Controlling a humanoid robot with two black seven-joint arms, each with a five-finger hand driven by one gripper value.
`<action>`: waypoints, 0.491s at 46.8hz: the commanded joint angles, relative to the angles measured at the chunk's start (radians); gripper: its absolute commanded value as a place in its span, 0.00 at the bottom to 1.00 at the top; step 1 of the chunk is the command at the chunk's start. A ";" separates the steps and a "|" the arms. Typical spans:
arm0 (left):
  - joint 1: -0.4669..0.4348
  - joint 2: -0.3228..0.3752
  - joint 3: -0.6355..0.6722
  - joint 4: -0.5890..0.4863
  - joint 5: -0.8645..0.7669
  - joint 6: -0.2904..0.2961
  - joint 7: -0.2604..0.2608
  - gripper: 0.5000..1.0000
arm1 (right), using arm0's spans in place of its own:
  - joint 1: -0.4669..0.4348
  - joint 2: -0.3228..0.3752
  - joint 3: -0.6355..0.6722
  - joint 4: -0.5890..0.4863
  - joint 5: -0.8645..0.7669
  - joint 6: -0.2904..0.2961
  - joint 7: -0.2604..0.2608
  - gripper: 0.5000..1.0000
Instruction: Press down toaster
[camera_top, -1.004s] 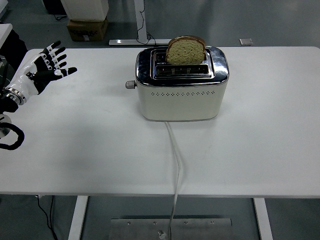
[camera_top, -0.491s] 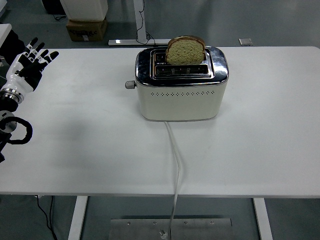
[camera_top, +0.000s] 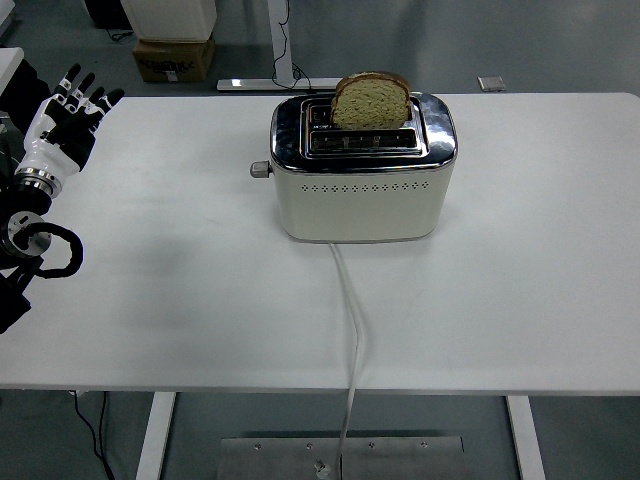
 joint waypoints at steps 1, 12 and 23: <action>-0.002 0.000 0.000 0.004 -0.001 0.001 0.000 1.00 | 0.000 0.000 0.000 0.000 0.000 0.000 0.000 1.00; -0.002 -0.043 -0.016 0.054 -0.001 -0.007 0.001 1.00 | 0.000 0.000 0.000 0.000 -0.003 0.000 0.000 1.00; -0.002 -0.111 -0.060 0.082 -0.004 -0.009 0.001 1.00 | 0.001 0.000 0.000 0.000 0.000 0.002 0.000 1.00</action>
